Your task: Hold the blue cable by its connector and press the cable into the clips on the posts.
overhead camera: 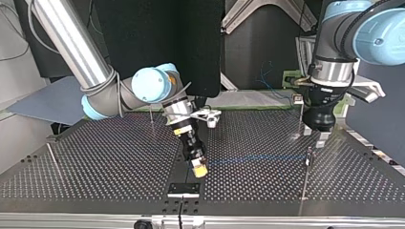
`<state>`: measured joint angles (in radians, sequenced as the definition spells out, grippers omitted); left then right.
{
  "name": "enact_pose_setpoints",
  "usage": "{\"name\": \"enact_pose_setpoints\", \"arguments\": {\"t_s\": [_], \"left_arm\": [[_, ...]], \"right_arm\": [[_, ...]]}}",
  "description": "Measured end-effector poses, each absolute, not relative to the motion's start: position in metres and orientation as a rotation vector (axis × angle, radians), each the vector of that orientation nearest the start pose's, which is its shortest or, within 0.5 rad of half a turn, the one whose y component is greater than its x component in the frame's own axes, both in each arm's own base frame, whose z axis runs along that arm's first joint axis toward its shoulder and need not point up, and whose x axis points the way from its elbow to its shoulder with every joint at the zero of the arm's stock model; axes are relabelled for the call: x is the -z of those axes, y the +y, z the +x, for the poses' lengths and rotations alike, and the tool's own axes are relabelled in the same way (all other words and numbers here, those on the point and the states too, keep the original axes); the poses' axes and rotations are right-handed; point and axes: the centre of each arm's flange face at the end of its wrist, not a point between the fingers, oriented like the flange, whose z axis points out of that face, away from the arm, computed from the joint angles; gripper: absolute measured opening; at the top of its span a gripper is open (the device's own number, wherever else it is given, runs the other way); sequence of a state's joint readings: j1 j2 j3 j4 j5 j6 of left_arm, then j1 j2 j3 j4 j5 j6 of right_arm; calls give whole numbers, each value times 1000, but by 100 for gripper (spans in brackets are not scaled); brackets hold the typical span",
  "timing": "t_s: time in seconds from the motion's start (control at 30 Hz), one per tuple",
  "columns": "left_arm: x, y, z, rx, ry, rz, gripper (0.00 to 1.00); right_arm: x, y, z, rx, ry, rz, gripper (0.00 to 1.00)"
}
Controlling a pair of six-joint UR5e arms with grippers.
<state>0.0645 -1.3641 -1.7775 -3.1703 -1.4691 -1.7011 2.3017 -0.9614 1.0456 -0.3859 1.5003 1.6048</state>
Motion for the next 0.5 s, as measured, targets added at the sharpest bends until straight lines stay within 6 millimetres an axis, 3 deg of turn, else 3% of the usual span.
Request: {"name": "enact_pose_setpoints", "arguments": {"t_s": [0.5], "left_arm": [[-476,-125,408,153,1598,-57,100]], "right_arm": [[-411,-471,611,-1989,-600,1464,0]]}}
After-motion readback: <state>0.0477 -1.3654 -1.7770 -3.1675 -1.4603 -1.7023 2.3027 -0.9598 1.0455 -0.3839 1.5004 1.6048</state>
